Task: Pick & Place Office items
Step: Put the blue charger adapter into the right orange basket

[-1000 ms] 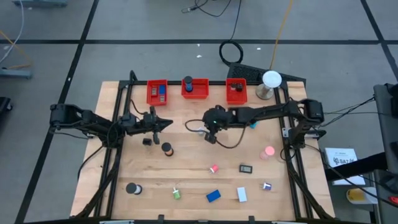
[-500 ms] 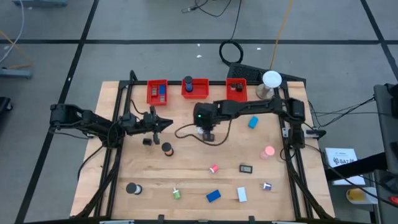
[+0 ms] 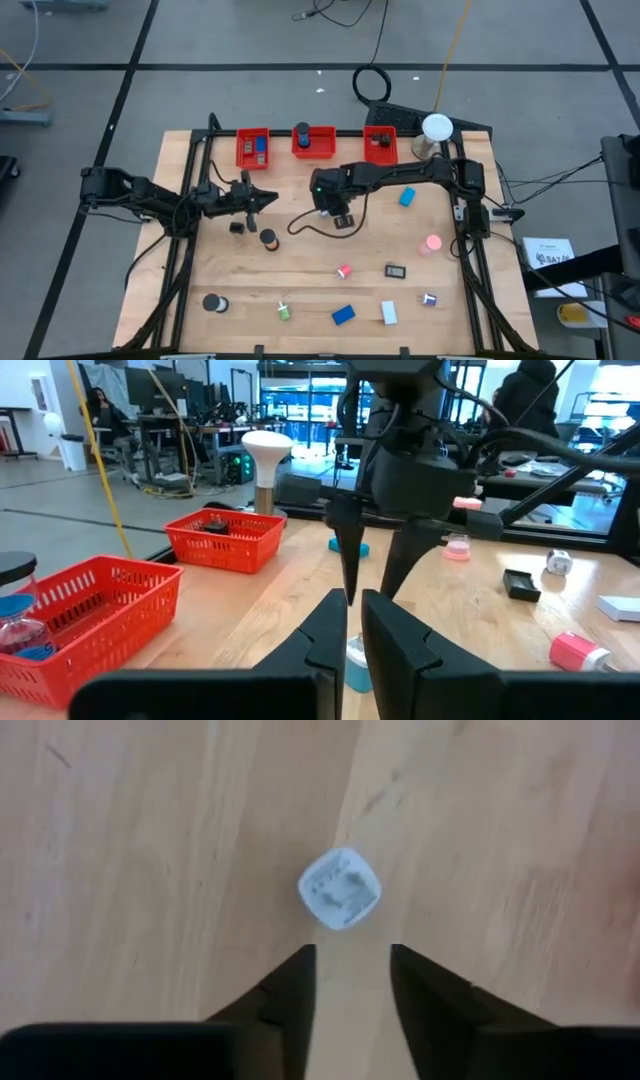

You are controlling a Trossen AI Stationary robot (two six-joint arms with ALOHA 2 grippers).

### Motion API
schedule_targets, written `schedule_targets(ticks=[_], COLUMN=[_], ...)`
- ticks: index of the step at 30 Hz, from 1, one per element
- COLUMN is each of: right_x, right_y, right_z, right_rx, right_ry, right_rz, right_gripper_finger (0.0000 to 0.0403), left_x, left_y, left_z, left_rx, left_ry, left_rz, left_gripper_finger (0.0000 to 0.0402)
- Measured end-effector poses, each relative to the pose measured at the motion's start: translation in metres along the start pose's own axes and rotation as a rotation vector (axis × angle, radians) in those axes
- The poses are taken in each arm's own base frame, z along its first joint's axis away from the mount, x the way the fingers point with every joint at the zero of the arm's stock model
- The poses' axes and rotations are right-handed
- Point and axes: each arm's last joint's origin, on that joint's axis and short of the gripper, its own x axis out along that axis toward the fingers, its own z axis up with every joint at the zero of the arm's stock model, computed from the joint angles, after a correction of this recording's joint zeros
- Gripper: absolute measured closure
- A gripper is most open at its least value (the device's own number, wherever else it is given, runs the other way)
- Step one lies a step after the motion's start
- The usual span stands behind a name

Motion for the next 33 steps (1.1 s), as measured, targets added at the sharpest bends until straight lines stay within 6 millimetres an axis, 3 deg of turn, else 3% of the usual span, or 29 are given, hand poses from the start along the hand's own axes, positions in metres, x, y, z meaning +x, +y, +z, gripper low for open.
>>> schedule_targets(ticks=[6, 11, 22, 33], right_x=[0.0, 0.0, 0.033, 0.035], right_y=[-0.003, -0.003, -0.002, -0.005], right_z=[0.006, 0.008, 0.007, 0.0], right_rx=[-0.126, -0.194, -0.265, -0.238], right_ry=[-0.063, -0.115, -0.083, -0.06], right_rz=[-0.03, 0.025, 0.043, 0.049], right_gripper_finger=[0.02, 0.0174, 0.0172, 0.0214], left_x=[0.0, 0.0, 0.0, 0.0], left_y=[0.0, 0.0, 0.0, 0.0], left_z=[0.0, 0.0, 0.0, 0.0], left_rx=[0.002, 0.003, 0.003, 0.003], left_ry=[0.001, 0.001, 0.001, 0.001], left_rz=[0.0, 0.0, 0.0, 0.0], left_gripper_finger=[0.0366, 0.0366, 0.0366, 0.0366])
